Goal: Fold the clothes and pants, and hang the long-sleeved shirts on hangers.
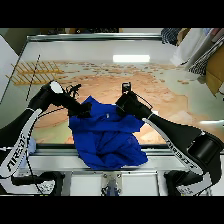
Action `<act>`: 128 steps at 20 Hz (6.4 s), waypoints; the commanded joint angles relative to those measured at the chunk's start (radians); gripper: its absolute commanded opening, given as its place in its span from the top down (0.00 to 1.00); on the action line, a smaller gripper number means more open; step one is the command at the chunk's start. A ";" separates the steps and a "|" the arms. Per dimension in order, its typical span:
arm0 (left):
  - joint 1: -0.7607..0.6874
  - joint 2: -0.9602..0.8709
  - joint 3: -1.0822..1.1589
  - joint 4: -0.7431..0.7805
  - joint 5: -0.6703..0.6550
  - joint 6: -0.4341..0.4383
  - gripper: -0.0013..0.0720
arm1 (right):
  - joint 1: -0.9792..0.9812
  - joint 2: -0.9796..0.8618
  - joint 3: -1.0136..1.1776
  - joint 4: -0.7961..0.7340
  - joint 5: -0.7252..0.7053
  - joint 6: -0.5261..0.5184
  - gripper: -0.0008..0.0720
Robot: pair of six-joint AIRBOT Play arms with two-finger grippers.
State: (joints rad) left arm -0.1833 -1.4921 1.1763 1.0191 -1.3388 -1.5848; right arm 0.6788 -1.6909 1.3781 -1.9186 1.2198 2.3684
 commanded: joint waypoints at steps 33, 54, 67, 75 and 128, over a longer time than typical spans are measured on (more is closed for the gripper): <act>-0.047 0.294 -0.121 0.257 0.315 -0.040 0.05 | 0.103 0.322 -0.001 0.137 0.120 -0.113 0.98; -0.279 -0.126 0.175 0.613 0.267 -0.189 0.89 | 0.104 0.322 -0.001 0.176 0.121 -0.124 0.98; -0.470 0.412 0.249 0.602 -0.161 -0.138 0.97 | -0.048 0.396 0.325 0.245 0.503 -0.368 0.98; -0.541 0.589 -0.072 0.608 -0.082 -0.250 0.97 | 0.102 0.435 0.179 0.216 0.496 -0.286 0.98; 0.474 -0.455 0.642 0.834 0.441 0.038 0.01 | 0.060 0.392 0.179 0.240 0.385 -0.259 0.98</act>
State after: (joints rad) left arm 0.2771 -1.8496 1.7409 1.8416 -0.8928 -1.5761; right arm 0.7387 -1.2984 1.5574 -1.6749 1.6012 2.1090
